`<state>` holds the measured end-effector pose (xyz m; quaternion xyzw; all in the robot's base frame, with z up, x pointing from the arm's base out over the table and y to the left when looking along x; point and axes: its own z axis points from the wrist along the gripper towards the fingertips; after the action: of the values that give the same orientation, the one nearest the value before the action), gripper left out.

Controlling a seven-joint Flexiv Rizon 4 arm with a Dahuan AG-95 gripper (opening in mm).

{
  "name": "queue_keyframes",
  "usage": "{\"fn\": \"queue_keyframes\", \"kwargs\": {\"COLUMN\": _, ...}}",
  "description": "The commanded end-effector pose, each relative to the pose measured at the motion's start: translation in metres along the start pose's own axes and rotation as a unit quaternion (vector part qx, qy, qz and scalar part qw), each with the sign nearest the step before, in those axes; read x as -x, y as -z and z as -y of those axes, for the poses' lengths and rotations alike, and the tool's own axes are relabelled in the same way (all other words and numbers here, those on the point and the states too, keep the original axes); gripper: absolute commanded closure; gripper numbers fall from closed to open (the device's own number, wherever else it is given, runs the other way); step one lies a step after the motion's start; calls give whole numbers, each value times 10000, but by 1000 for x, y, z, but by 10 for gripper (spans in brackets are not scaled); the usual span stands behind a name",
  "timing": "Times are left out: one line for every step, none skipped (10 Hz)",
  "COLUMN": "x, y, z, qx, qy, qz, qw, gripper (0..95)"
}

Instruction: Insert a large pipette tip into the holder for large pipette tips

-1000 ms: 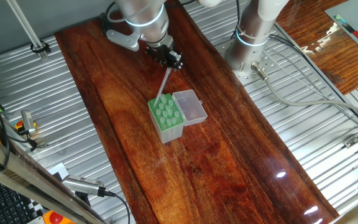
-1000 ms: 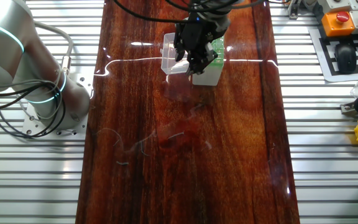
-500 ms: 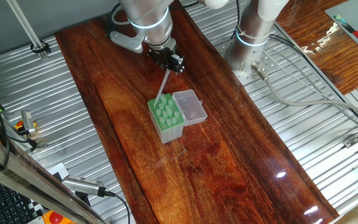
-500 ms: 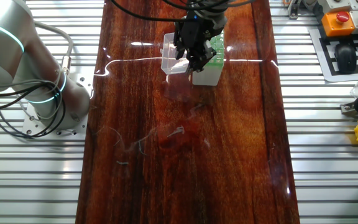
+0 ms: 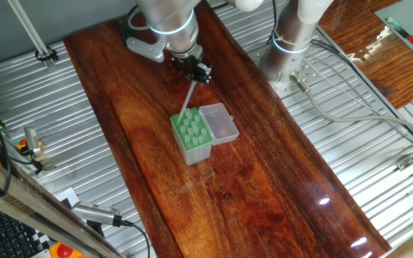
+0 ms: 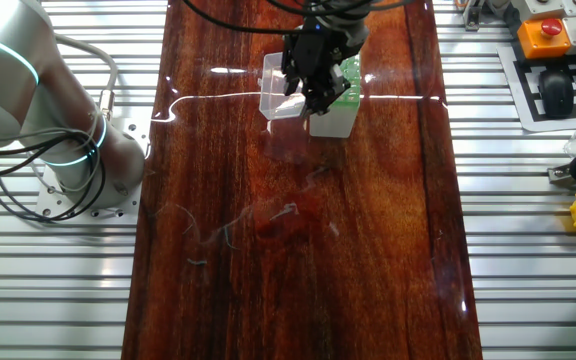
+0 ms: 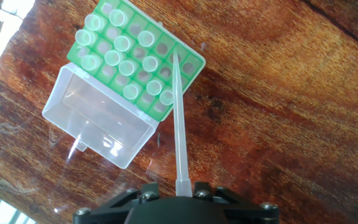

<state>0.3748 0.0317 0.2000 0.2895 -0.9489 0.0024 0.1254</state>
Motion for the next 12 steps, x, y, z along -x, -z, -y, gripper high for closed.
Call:
{"fn": "queue_keyframes", "kwargs": {"x": 1, "y": 0, "z": 0, "qx": 1, "qy": 3, "qz": -11, "qw": 10000, "gripper": 760}}
{"fn": "queue_keyframes", "kwargs": {"x": 1, "y": 0, "z": 0, "qx": 2, "qy": 3, "qz": -9, "qw": 10000, "gripper": 760}}
{"fn": "queue_keyframes", "kwargs": {"x": 1, "y": 0, "z": 0, "qx": 2, "qy": 3, "qz": -9, "qw": 10000, "gripper": 760}}
{"fn": "queue_keyframes", "kwargs": {"x": 0, "y": 0, "z": 1, "qx": 0, "qy": -4, "qz": -8, "qw": 10000, "gripper": 760}}
{"fn": "queue_keyframes", "kwargs": {"x": 0, "y": 0, "z": 1, "qx": 1, "qy": -3, "qz": -8, "qw": 10000, "gripper": 760}}
{"fn": "queue_keyframes", "kwargs": {"x": 0, "y": 0, "z": 1, "qx": 0, "qy": -1, "qz": -8, "qw": 10000, "gripper": 760}}
{"fn": "queue_keyframes", "kwargs": {"x": -1, "y": 1, "z": 2, "qx": -11, "qy": 1, "qz": -15, "qw": 10000, "gripper": 760}}
{"fn": "queue_keyframes", "kwargs": {"x": -1, "y": 1, "z": 2, "qx": -12, "qy": 0, "qz": -16, "qw": 10000, "gripper": 760}}
{"fn": "queue_keyframes", "kwargs": {"x": -1, "y": 1, "z": 2, "qx": -11, "qy": -1, "qz": -16, "qw": 10000, "gripper": 760}}
{"fn": "queue_keyframes", "kwargs": {"x": -1, "y": 1, "z": 2, "qx": -12, "qy": -2, "qz": -16, "qw": 10000, "gripper": 760}}
{"fn": "queue_keyframes", "kwargs": {"x": -1, "y": 0, "z": 2, "qx": -13, "qy": -9, "qz": -15, "qw": 10000, "gripper": 760}}
{"fn": "queue_keyframes", "kwargs": {"x": -1, "y": 0, "z": 3, "qx": -14, "qy": -16, "qz": -11, "qw": 10000, "gripper": 760}}
